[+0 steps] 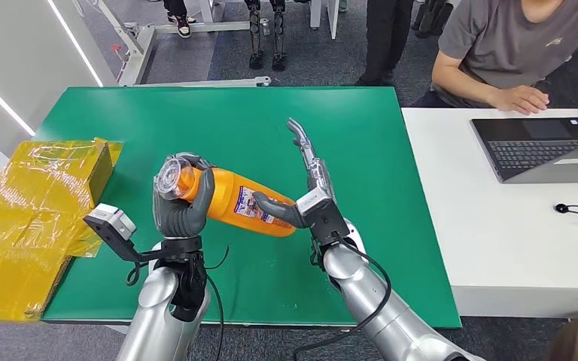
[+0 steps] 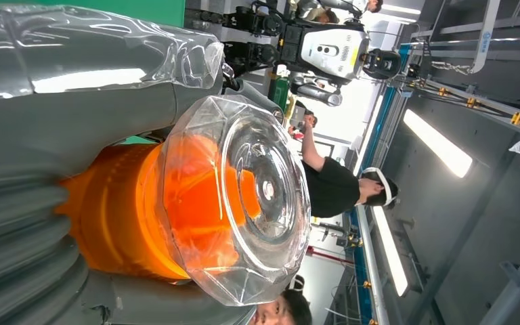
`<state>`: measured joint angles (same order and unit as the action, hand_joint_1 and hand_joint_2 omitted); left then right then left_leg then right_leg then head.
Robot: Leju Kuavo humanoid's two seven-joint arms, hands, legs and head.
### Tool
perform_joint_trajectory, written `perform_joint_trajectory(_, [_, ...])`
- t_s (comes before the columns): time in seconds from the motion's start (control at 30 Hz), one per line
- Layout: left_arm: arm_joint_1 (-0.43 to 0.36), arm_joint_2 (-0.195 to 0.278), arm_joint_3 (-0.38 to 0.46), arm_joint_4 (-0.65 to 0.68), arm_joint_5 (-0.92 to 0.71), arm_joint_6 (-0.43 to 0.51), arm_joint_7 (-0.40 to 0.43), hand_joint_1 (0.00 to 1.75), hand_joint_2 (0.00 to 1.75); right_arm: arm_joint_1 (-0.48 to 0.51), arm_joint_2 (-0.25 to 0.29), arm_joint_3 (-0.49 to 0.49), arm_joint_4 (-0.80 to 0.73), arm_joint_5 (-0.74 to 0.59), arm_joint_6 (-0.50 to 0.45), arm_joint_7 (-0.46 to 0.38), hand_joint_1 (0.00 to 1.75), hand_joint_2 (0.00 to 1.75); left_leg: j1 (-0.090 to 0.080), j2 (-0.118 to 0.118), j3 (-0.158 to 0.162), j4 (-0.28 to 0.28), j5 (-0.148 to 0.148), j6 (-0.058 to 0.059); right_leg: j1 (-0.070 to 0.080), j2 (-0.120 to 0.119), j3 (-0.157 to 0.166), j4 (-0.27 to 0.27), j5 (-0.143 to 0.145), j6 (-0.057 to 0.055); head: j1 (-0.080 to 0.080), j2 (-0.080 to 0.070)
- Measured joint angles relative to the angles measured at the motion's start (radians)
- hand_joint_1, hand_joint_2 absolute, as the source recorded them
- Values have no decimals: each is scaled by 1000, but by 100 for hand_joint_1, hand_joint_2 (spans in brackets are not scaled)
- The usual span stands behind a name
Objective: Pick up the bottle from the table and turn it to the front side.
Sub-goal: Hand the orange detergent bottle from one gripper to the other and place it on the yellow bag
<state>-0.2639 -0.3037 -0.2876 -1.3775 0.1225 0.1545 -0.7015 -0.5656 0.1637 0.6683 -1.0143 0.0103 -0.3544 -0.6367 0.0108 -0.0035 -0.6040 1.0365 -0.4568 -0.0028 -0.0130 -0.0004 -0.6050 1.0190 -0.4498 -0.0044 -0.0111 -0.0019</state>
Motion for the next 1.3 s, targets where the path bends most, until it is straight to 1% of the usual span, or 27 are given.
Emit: perform_joint_trajectory(1.3, [0, 0, 0, 0, 0, 0, 0, 175, 175, 0, 0, 0, 0, 0, 0, 0, 0, 175, 0, 0, 0, 0, 0, 0, 0, 0, 0, 0, 0, 0, 0, 0])
